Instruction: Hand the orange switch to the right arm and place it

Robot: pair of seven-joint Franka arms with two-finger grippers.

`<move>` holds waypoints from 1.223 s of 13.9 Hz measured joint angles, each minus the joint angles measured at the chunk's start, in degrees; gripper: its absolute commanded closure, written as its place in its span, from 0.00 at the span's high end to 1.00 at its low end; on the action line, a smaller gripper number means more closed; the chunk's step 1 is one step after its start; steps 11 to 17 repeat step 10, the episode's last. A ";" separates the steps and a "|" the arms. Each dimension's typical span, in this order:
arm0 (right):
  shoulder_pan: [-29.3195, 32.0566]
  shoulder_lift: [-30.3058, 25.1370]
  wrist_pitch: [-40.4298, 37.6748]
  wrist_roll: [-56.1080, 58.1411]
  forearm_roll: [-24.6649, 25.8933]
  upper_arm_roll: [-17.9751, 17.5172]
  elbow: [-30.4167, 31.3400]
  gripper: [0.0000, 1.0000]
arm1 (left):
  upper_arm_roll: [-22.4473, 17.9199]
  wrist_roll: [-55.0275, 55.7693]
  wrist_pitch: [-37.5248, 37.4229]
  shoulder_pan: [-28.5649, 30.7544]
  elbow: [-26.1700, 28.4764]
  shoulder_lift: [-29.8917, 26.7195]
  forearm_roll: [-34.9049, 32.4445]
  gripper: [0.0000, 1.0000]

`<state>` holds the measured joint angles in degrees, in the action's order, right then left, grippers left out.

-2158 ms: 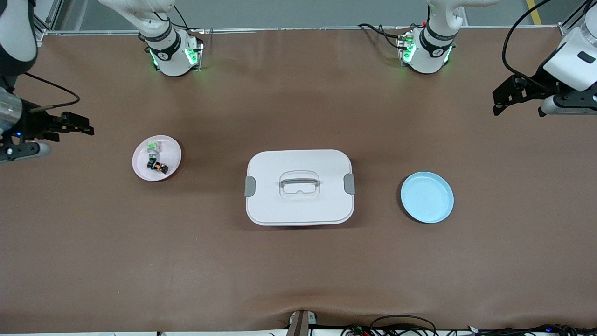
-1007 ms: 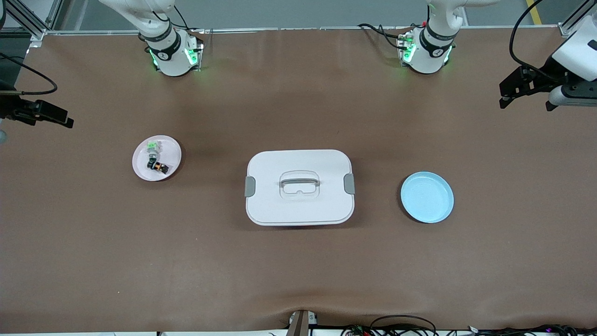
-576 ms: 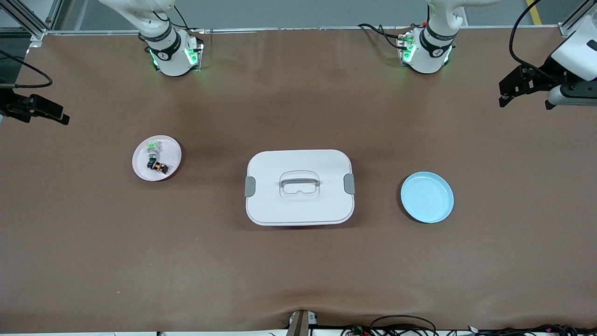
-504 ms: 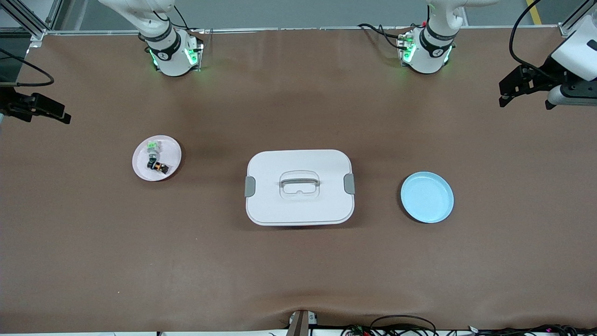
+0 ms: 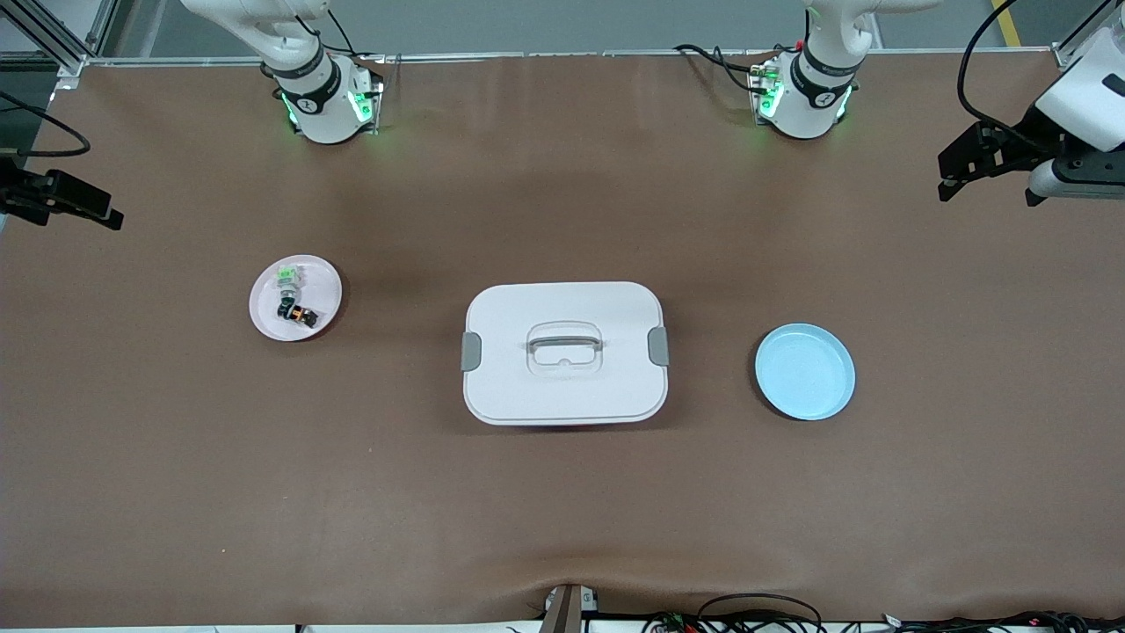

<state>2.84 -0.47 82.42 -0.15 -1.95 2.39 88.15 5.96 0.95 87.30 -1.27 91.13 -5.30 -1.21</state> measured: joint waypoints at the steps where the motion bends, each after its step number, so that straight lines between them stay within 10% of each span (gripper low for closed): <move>1: -0.11 -0.29 -0.04 0.29 0.00 0.00 0.00 1.00 | 0.00 -0.01 0.00 0.00 0.00 0.00 0.00 1.00; 17: -1.13 -1.51 2.01 4.17 0.00 -0.01 0.22 1.00 | -0.07 -0.04 0.00 0.01 -1.12 0.00 0.00 1.00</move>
